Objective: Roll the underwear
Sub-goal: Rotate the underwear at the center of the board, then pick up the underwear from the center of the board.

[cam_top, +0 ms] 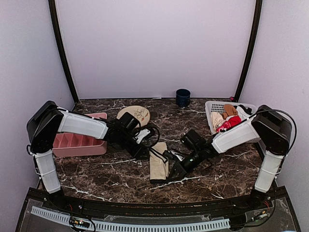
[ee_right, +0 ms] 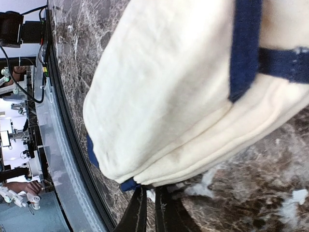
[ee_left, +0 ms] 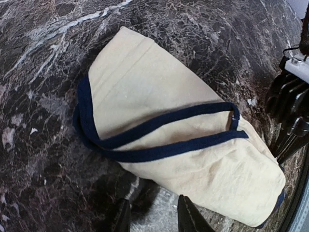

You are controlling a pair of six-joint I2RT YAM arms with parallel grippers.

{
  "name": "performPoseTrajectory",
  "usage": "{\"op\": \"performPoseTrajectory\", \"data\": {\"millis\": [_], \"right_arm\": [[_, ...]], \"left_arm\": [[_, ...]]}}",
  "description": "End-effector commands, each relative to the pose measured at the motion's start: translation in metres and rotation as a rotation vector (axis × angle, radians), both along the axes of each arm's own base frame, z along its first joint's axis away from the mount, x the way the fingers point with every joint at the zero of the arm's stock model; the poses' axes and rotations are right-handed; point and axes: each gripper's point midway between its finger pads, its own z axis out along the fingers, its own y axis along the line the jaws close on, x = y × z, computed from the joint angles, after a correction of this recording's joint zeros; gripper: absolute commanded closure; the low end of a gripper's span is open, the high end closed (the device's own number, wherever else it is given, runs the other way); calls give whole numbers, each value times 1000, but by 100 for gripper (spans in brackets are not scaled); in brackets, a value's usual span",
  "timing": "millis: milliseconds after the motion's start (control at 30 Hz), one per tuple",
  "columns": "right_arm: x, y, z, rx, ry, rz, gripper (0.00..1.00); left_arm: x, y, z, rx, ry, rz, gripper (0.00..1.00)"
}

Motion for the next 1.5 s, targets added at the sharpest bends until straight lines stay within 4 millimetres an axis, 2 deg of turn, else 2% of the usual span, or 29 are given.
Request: {"op": "performPoseTrajectory", "data": {"millis": [0,100,167,233,333,400,467,600,833,933,1033,1233,1367,1467], "right_arm": [[2,1,10,-7,-24,-43,90],[10,-10,21,-34,-69,-53,88],[16,-11,37,-1,-89,-65,83],[24,-3,55,50,-109,-71,78],[34,20,81,146,-104,-56,76],[37,34,84,181,-82,-39,77],[37,45,80,194,-58,-15,78],[25,58,58,185,-2,45,80],[30,47,4,106,54,27,85],[28,44,-19,72,85,33,86],[24,40,-32,57,105,42,87],[19,38,-39,50,106,71,88],[20,44,-31,84,72,94,87],[19,53,-16,141,30,109,81]], "left_arm": [[-17,3,46,-124,-71,-49,62],[-35,13,66,-191,-122,-70,58],[-54,17,70,-207,-172,-117,55],[-73,17,74,-224,-240,-172,49],[-92,14,82,-249,-356,-229,38],[-99,9,82,-240,-402,-255,34],[-102,3,79,-220,-432,-274,34],[-112,-14,67,-194,-463,-346,34],[-127,-50,44,-143,-494,-485,36],[-121,-56,25,-92,-497,-498,38],[-122,-58,4,-52,-477,-540,40],[-138,-43,-34,37,-342,-591,53],[-150,-27,-40,51,-275,-575,73],[-161,-20,-35,40,-206,-567,87]]}}
